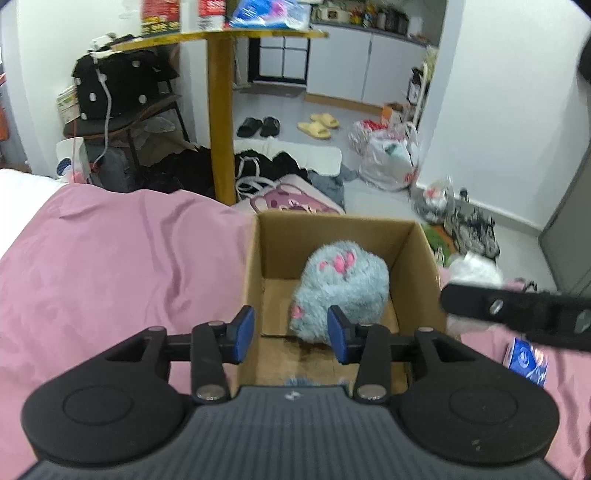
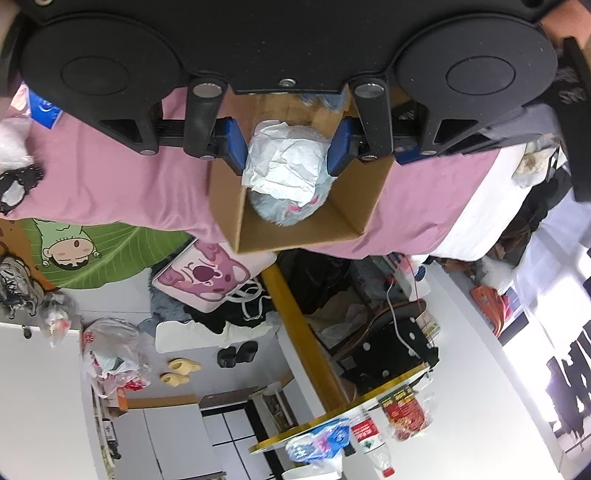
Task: Organize soft objects
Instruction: 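Open the left tool over the box while the right tool releases the white cloth inside, then move both tools from the box toward the blue tissue pack and clear plastic bag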
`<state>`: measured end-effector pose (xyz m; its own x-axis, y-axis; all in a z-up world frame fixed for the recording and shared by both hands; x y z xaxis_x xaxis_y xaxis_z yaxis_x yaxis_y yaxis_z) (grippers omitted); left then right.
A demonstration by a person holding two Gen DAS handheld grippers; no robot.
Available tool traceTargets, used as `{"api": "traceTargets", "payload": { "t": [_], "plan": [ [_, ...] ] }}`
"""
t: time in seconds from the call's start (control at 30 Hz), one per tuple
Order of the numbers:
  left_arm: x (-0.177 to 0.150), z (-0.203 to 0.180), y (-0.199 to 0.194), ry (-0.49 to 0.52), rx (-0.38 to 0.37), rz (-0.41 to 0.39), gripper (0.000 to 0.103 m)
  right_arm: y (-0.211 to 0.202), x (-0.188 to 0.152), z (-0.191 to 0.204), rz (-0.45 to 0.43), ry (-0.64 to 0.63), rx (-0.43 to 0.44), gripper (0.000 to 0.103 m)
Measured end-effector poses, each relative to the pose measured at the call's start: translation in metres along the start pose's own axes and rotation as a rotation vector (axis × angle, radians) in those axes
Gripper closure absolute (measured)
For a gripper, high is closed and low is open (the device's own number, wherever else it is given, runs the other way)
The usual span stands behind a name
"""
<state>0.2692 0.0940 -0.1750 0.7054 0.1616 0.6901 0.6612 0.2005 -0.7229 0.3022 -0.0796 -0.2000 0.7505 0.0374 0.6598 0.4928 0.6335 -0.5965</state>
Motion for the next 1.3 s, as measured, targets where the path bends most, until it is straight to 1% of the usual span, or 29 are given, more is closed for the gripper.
{"api": "traceTargets", "payload": {
  "t": [0.03,0.13,0.23,0.3,0.37,0.43,0.53,0.57,0.6,0.63,0.67,0.83,0.93,1.0,1.17,1.3],
  "plan": [
    [0.001,0.004,-0.002,-0.013,0.003,-0.008,0.057,0.003,-0.001,0.001,0.010,0.003,0.006,0.053],
    [0.006,0.017,-0.006,-0.056,0.015,-0.024,0.049,0.012,-0.004,0.007,0.037,0.000,0.004,0.053],
    [0.009,0.026,-0.008,-0.071,0.030,-0.029,0.042,0.019,-0.005,0.012,0.049,0.012,0.014,0.053],
    [0.010,0.033,-0.009,-0.082,0.041,-0.034,0.035,0.025,-0.006,0.015,0.058,0.027,0.023,0.053],
    [0.010,0.040,-0.011,-0.101,0.055,-0.034,0.032,0.031,-0.008,0.018,0.067,0.035,0.029,0.053],
    [0.011,0.047,-0.013,-0.117,0.055,-0.042,0.031,0.036,-0.010,0.023,0.074,0.042,0.038,0.053],
    [0.010,0.055,-0.015,-0.131,0.064,-0.042,0.030,0.042,-0.012,0.030,0.065,0.042,0.068,0.050],
    [0.011,0.059,-0.015,-0.143,0.070,-0.043,0.029,0.043,-0.013,0.032,0.061,0.030,0.086,0.039],
    [0.010,0.063,-0.015,-0.153,0.071,-0.039,0.026,0.044,-0.013,0.033,0.063,0.026,0.097,0.033],
    [0.011,0.066,-0.014,-0.160,0.071,-0.034,0.025,0.043,-0.014,0.033,0.059,0.025,0.100,0.023],
    [0.011,0.068,-0.014,-0.165,0.073,-0.030,0.025,0.041,-0.015,0.032,0.052,0.027,0.095,0.022],
    [0.011,0.069,-0.014,-0.151,0.072,-0.026,0.024,0.026,-0.013,0.019,0.036,0.067,0.073,0.022],
    [0.011,0.065,-0.016,-0.149,0.048,-0.025,0.023,0.014,-0.012,0.013,0.023,0.091,0.048,0.022],
    [0.011,0.061,-0.017,-0.151,0.038,-0.021,0.018,0.005,-0.013,0.012,0.016,0.091,0.037,0.022],
    [0.009,0.049,-0.026,-0.139,0.008,-0.040,0.008,-0.018,-0.016,0.007,-0.009,0.107,0.009,0.022],
    [0.008,0.038,-0.033,-0.131,-0.028,-0.043,0.002,-0.034,-0.020,0.004,-0.041,0.112,-0.006,0.022]
  ]
}}
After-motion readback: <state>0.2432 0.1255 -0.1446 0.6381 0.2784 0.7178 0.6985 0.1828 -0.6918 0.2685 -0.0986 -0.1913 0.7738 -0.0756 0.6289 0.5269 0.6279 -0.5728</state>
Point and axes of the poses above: each gripper's, at about its wrist camera, not at the fingertips, and y roughly the way its jaws point, z to its left, x to its top, the point moved 2 cm from there along y, roughly the way its jaws point, and after that the axes turned 8 degrees about x, right-handed, at the moved point
